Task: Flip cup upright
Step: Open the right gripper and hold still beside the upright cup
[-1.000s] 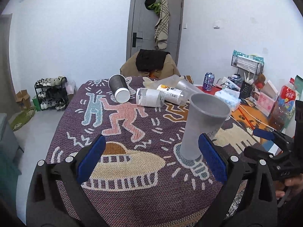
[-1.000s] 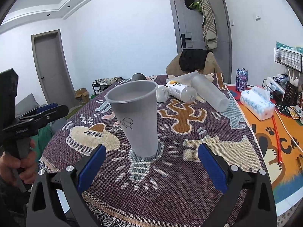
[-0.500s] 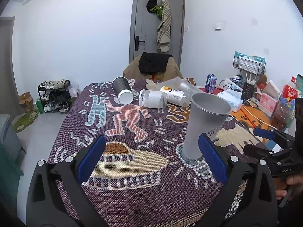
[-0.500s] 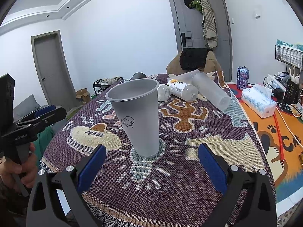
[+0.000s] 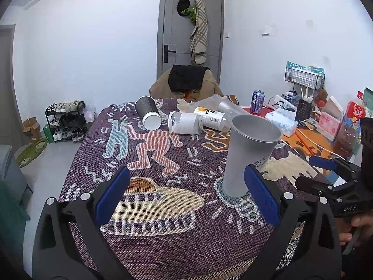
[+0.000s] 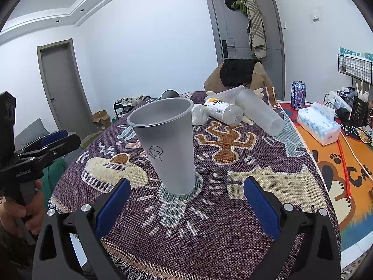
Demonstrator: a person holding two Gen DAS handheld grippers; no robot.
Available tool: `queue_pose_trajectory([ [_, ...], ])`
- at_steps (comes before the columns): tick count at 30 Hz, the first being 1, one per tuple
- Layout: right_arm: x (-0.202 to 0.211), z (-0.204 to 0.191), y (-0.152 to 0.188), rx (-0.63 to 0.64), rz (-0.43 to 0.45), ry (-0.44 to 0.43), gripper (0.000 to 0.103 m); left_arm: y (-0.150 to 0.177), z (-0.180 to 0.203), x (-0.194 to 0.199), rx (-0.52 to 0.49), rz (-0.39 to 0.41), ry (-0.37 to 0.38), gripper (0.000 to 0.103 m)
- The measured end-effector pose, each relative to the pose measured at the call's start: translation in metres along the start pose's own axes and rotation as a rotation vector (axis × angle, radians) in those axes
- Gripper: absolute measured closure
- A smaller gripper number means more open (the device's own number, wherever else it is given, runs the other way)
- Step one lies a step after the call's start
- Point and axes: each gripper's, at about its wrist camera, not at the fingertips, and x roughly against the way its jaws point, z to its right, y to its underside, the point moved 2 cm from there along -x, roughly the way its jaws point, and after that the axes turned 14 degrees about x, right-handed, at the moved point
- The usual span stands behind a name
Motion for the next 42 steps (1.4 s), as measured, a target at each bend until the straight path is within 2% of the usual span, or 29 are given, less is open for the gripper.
queue_pose_trajectory([
  [23,0.001,-0.001,-0.002,-0.01,0.008,0.021,0.008,-0.002,0.002,0.002,-0.004,0.009,0.013,0.006],
  [38,0.006,0.005,0.002,-0.022,0.015,0.028,0.008,-0.007,-0.002,0.003,0.021,0.026,-0.03,0.006],
  [40,0.006,0.006,0.002,-0.019,0.011,0.03,0.008,-0.007,-0.001,0.006,0.011,0.063,-0.054,0.006],
  [42,0.007,0.007,0.003,-0.023,0.01,0.031,0.008,-0.007,0.001,0.01,-0.008,0.085,-0.048,0.006],
])
